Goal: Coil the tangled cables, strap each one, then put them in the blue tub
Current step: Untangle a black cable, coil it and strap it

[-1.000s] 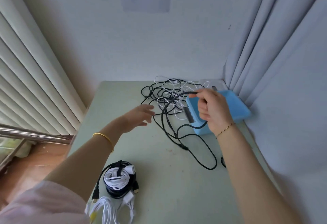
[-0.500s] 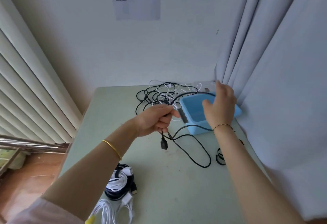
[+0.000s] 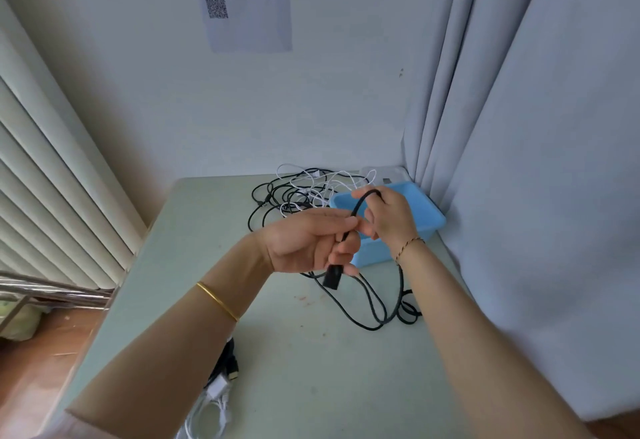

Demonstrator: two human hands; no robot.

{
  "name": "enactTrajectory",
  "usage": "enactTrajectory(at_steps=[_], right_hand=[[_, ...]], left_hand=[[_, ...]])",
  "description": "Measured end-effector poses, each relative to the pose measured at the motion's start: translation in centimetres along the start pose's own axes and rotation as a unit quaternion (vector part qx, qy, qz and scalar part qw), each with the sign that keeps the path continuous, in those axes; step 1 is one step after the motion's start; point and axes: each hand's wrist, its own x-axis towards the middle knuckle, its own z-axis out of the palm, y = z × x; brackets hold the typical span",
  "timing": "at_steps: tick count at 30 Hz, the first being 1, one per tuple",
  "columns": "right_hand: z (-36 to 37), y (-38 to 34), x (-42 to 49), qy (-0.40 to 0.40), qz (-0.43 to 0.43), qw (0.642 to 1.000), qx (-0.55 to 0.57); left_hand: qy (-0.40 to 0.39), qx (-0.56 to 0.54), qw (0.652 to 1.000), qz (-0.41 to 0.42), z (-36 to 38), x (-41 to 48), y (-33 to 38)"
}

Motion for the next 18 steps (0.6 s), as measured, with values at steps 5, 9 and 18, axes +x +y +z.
enactTrajectory(at_steps=[5,9,18], right_hand=[[-0.5,0.1,-1.2,-0.108,0.0,0.988,-0.109],[-0.6,0.5,-4.4,-0.297,-0.026,0.935,-0.191],[-4.2,-3.5,-5.3,-0.387,-0.047,0.883,-0.263]], left_hand=[[0.042,-0.091,0.99,0.103,2.7,1.8,1.3],[0.205,-0.134,0.944,0.22,2.6,2.9,3.0],[0.341,0.043,0.914,0.213,0.1,2.7,2.0]])
